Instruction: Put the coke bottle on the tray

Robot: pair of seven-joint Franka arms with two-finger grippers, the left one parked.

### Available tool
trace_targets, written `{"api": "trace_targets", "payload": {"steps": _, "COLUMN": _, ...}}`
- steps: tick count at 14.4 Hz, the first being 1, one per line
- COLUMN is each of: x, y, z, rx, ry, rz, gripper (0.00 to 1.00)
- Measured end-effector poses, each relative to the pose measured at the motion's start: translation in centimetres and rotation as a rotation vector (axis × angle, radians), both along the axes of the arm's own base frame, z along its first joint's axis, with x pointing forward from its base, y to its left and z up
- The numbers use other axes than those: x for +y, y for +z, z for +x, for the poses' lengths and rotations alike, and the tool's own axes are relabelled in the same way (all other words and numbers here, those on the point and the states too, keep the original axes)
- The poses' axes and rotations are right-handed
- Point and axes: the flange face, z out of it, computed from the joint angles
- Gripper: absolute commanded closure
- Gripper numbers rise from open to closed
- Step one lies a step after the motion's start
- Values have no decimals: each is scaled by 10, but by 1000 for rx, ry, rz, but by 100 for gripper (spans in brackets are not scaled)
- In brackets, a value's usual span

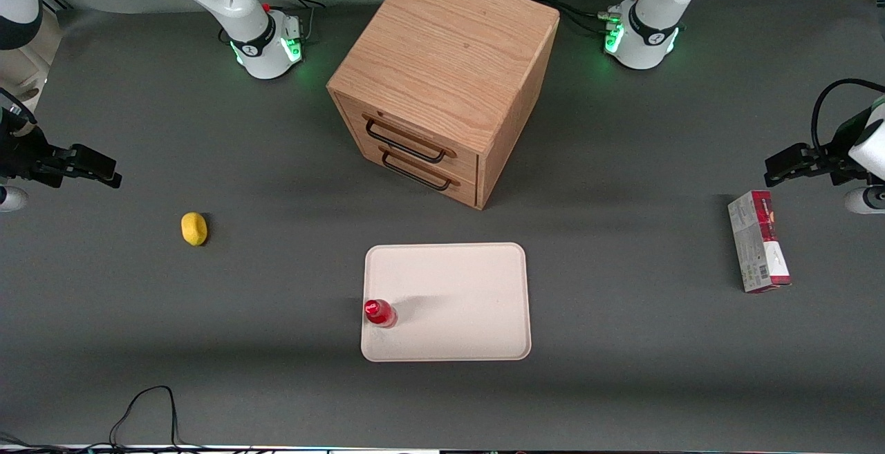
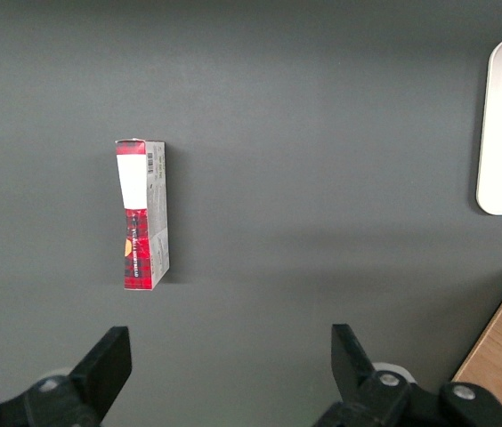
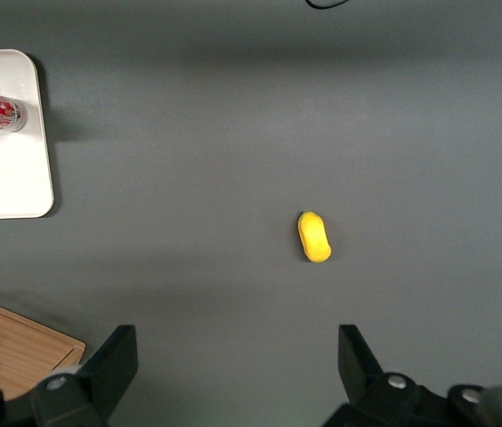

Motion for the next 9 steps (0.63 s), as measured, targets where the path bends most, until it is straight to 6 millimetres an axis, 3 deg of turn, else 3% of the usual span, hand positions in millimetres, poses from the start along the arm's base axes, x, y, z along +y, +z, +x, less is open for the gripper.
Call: {"api": "trace_targets", "payload": {"steps": 9, "x": 0, "y": -2, "z": -2, "rx": 18, "ry": 0, "rz": 0, "gripper": 0}}
